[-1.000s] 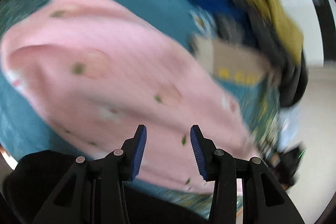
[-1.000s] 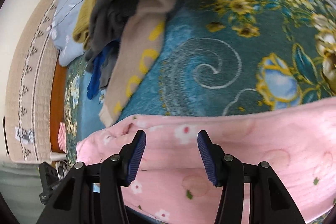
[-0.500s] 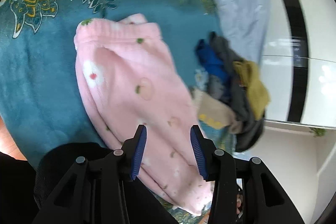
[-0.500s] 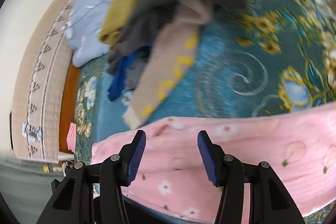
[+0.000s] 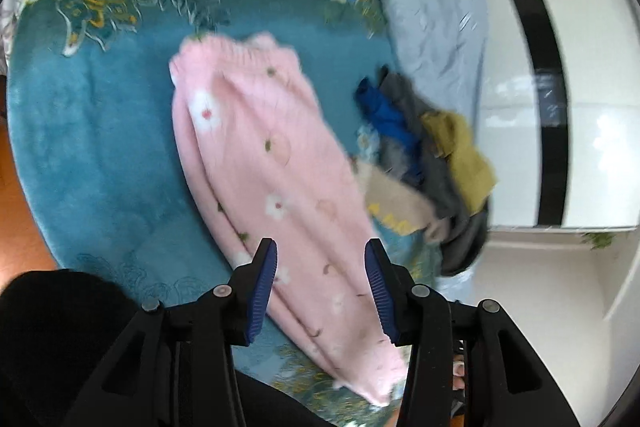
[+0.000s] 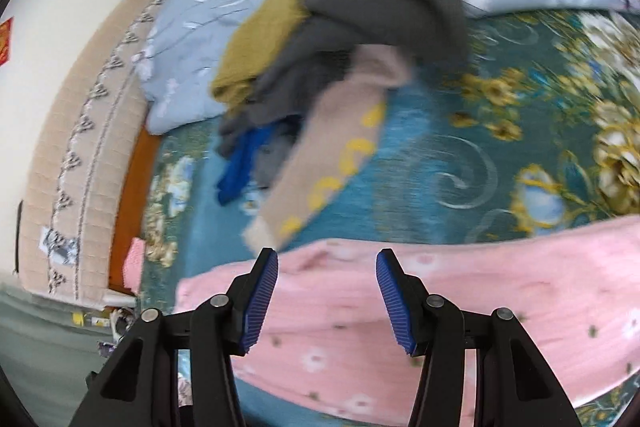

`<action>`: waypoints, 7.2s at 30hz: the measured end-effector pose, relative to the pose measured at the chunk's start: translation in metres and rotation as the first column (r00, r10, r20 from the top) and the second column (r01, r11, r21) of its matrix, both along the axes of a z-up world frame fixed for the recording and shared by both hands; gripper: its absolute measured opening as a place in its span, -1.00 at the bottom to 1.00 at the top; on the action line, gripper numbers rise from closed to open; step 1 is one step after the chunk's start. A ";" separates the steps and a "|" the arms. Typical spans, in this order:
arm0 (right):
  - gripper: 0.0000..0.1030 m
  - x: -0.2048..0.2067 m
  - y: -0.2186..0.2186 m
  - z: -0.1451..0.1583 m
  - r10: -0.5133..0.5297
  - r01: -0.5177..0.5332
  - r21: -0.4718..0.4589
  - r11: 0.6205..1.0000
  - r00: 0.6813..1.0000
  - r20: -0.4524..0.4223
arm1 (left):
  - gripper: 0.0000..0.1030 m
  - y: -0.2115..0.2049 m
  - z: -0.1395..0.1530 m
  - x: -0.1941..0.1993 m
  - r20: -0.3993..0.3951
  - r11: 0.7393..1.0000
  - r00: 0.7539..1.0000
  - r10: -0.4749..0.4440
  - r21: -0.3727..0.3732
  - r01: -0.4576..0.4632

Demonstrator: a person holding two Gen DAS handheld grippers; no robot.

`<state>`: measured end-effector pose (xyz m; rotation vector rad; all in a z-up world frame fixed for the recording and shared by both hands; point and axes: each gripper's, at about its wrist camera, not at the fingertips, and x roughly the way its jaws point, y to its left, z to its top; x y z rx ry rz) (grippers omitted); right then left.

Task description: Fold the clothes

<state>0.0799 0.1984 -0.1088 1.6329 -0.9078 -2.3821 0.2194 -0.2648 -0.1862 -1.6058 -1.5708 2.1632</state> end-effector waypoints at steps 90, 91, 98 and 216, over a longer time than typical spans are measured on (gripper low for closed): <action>-0.26 -0.060 0.002 -0.122 0.303 -0.309 -0.020 0.951 0.918 0.254 | -0.68 0.103 -0.075 -0.046 0.363 0.927 0.891 -0.272 -0.152 0.344; -0.26 -0.060 -0.004 -0.123 0.314 -0.317 -0.030 0.948 0.918 0.243 | -0.68 0.097 -0.071 -0.041 0.348 0.929 0.899 -0.266 -0.155 0.335; -0.26 -0.097 -0.088 -0.121 0.463 -0.441 -0.168 0.882 0.876 0.134 | -0.68 0.036 -0.046 -0.026 0.216 0.960 0.957 -0.191 -0.160 0.228; -0.10 0.288 0.312 -0.161 -0.875 0.900 -0.235 0.367 0.420 0.242 | -0.75 -0.102 -0.093 -0.041 0.088 0.949 0.951 0.297 -0.134 -0.284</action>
